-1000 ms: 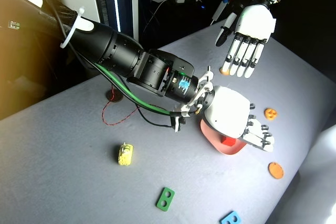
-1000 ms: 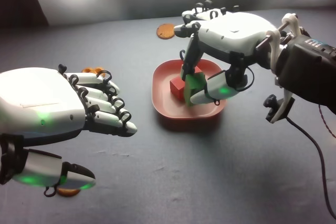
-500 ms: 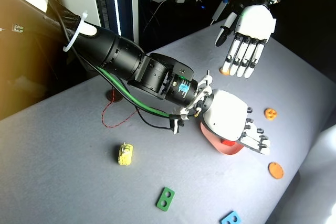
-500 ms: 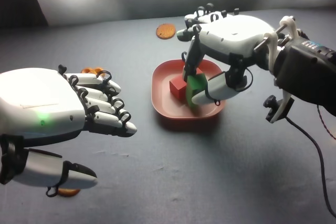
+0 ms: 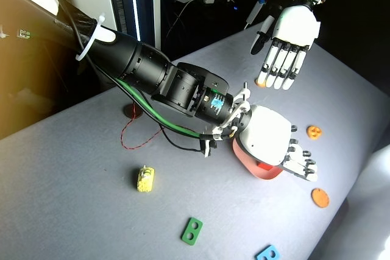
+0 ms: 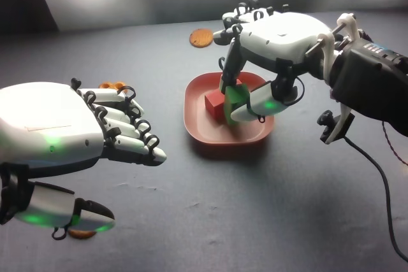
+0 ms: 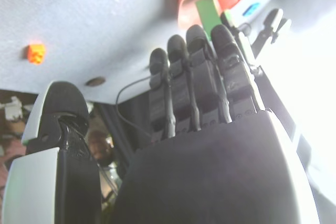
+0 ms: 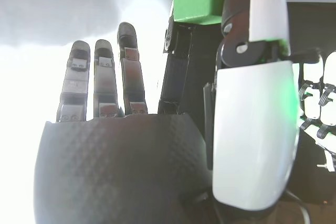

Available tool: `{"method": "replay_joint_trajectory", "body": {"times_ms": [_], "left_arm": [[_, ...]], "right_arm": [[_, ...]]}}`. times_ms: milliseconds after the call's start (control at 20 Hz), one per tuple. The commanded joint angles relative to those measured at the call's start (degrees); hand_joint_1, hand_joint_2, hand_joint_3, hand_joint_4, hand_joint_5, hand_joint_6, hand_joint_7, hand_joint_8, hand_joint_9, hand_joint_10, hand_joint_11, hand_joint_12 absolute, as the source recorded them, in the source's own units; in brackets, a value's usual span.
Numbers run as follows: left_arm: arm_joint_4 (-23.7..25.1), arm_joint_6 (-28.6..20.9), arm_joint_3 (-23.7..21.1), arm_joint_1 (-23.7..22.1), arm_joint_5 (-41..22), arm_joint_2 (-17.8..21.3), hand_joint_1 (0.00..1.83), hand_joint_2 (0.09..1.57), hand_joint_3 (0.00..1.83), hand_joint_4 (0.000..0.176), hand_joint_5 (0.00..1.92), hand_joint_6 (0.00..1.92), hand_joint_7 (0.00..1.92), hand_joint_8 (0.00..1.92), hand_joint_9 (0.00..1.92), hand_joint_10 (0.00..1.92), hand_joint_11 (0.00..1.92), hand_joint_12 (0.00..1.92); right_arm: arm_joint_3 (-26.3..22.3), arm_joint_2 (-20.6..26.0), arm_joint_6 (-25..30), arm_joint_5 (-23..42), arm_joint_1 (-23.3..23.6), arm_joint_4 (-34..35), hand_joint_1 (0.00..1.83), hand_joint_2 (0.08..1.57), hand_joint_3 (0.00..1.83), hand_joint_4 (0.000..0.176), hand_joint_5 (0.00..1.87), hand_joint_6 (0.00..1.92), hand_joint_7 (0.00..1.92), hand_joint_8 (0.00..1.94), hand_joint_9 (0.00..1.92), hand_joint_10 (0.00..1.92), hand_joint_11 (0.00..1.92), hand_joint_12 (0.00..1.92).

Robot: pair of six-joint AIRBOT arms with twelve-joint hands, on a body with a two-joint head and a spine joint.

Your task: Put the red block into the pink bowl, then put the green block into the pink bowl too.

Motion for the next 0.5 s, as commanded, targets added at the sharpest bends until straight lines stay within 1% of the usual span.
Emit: {"method": "replay_joint_trajectory", "body": {"times_ms": [0, 50, 100, 150, 200, 250, 300, 350, 400, 450], "left_arm": [[-1.73, 0.03, 0.03, -0.67, -3.62, 0.54, 0.45, 1.22, 0.00, 0.000, 0.41, 0.00, 0.40, 0.00, 0.34, 0.00, 0.00, 0.60], [-1.72, 0.03, 0.04, -0.67, -3.62, 0.54, 0.44, 1.23, 0.00, 0.000, 0.38, 0.00, 0.37, 0.00, 0.32, 0.00, 0.00, 0.55], [-1.66, 0.03, 0.04, -0.67, -3.62, 0.54, 0.41, 1.24, 0.00, 0.000, 0.38, 0.00, 0.37, 0.00, 0.31, 0.00, 0.00, 0.51], [-1.65, 0.03, 0.05, -0.67, -3.62, 0.54, 0.40, 1.24, 0.00, 0.000, 0.38, 0.00, 0.37, 0.00, 0.31, 0.00, 0.00, 0.50], [-1.65, 0.03, 0.04, -0.67, -3.62, 0.54, 0.42, 1.23, 0.00, 0.000, 0.38, 0.00, 0.36, 0.00, 0.30, 0.00, 0.00, 0.51], [-1.65, 0.03, 0.03, -0.67, -3.62, 0.54, 0.42, 1.23, 0.00, 0.000, 0.38, 0.00, 0.36, 0.00, 0.30, 0.00, 0.00, 0.51], [-1.65, 0.03, 0.03, -0.67, -3.62, 0.54, 0.37, 1.26, 0.01, 0.000, 0.36, 0.00, 0.33, 0.00, 0.27, 0.00, 0.00, 0.41], [-1.65, 0.03, 0.03, -0.67, -3.62, 0.54, 0.36, 1.26, 0.00, 0.000, 0.35, 0.00, 0.33, 0.00, 0.27, 0.00, 0.00, 0.38], [-1.65, 0.03, 0.03, -0.67, -3.62, 0.54, 0.35, 1.26, 0.00, 0.000, 0.35, 0.00, 0.32, 0.00, 0.25, 0.00, 0.00, 0.32], [-1.65, 0.03, 0.02, -0.68, -3.62, 0.53, 0.43, 1.24, 0.00, 0.000, 0.37, 0.00, 0.34, 0.00, 0.27, 0.01, 0.00, 0.37]], "right_arm": [[0.09, 0.51, 0.23, 5.78, 0.85, -1.11, 1.11, 0.99, 0.00, 0.147, 1.29, 0.46, 0.30, 0.00, 0.02, 0.00, 0.00, 0.00], [0.10, 0.52, 0.23, 5.78, 0.87, -1.11, 1.11, 0.99, 0.00, 0.152, 1.29, 0.45, 0.31, 0.01, 0.02, 0.00, 0.00, 0.00], [0.11, 0.52, 0.23, 5.78, 0.88, -1.11, 1.12, 0.98, 0.00, 0.126, 1.31, 0.43, 0.34, 0.01, 0.04, 0.01, 0.00, 0.00], [0.11, 0.52, 0.23, 5.78, 0.89, -1.11, 1.12, 0.98, 0.00, 0.121, 1.31, 0.43, 0.35, 0.01, 0.05, 0.01, 0.00, 0.00], [0.11, 0.52, 0.23, 5.78, 0.92, -1.11, 1.12, 0.98, 0.00, 0.152, 1.33, 0.40, 0.31, 0.00, 0.04, 0.00, 0.00, 0.00], [0.14, 0.52, 0.23, 5.78, 0.98, -1.11, 1.12, 0.98, 0.00, 0.152, 1.33, 0.40, 0.31, 0.00, 0.04, 0.00, 0.00, 0.00], [0.19, 0.52, 0.23, 5.79, 1.08, -1.11, 1.12, 0.98, 0.00, 0.136, 1.32, 0.41, 0.30, 0.00, 0.02, 0.00, 0.00, 0.00], [0.22, 0.52, 0.23, 5.79, 1.14, -1.11, 1.11, 0.99, 0.00, 0.144, 1.28, 0.48, 0.30, 0.00, 0.01, 0.00, 0.00, 0.00], [0.28, 0.52, 0.23, 5.79, 1.20, -1.11, 1.10, 0.99, 0.00, 0.163, 1.27, 0.50, 0.28, 0.00, 0.00, 0.00, 0.00, 0.00], [0.32, 0.52, 0.23, 5.79, 1.25, -1.10, 1.11, 0.99, 0.00, 0.152, 1.29, 0.46, 0.30, 0.00, 0.02, 0.00, 0.00, 0.00]]}}
